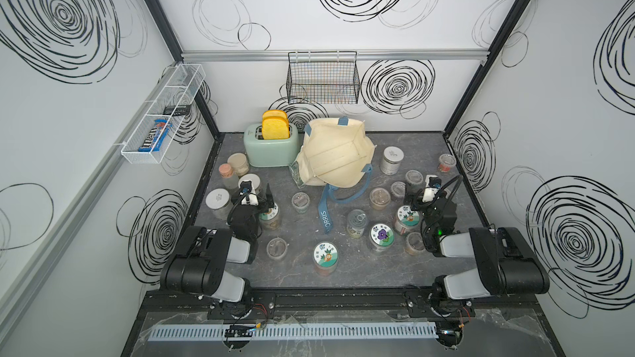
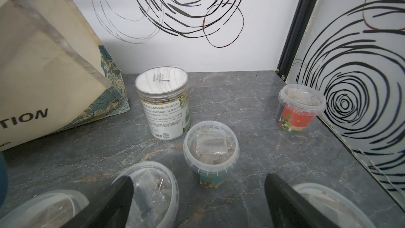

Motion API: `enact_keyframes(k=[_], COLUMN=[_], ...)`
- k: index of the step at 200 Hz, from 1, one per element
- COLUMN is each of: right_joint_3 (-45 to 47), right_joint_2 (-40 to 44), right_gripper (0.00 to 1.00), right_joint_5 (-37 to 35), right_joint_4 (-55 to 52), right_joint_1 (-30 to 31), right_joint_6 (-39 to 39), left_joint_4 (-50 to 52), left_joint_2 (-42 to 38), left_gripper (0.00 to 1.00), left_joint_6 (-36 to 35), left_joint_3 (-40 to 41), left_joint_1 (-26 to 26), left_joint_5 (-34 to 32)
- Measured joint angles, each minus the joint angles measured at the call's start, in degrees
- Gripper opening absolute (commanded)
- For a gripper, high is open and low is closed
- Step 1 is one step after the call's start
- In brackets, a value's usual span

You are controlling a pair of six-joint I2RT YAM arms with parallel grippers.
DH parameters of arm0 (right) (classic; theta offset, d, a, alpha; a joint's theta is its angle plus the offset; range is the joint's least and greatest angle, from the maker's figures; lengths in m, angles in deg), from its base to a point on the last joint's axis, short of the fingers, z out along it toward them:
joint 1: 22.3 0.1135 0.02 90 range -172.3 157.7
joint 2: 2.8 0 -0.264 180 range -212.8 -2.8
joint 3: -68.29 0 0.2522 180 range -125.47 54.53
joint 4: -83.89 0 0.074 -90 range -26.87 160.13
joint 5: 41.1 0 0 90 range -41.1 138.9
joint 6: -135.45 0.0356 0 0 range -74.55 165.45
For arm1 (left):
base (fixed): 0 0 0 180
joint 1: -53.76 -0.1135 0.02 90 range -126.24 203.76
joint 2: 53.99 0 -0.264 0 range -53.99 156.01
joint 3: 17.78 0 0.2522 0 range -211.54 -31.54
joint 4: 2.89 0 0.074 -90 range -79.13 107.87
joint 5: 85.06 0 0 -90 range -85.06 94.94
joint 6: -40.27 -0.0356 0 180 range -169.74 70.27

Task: Take out the seed jars from the canvas bag
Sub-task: Reset both arms

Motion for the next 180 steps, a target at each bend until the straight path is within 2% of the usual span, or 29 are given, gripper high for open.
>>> enact_keyframes(k=[97, 180], right_joint_3=[-3.5, -3.7], right_joint_2=[-1.5, -2.1], right_gripper=[0.97, 0.97], right_joint_5=[3.9, 5.8], right_joint_4=[-5.3, -6.8], right_joint_1=[-2.1, -2.8], right_joint_6=[0.2, 0.2], left_joint_4=[-0.1, 0.0], left_joint_2=[0.0, 0.0], left_gripper=[0.96, 0.96], left_joint_6=[0.9, 0.8], left_joint_3=[0.0, -0.1], left_joint_1=[-1.8, -0.5], left_joint_5=[3.5, 1.7])
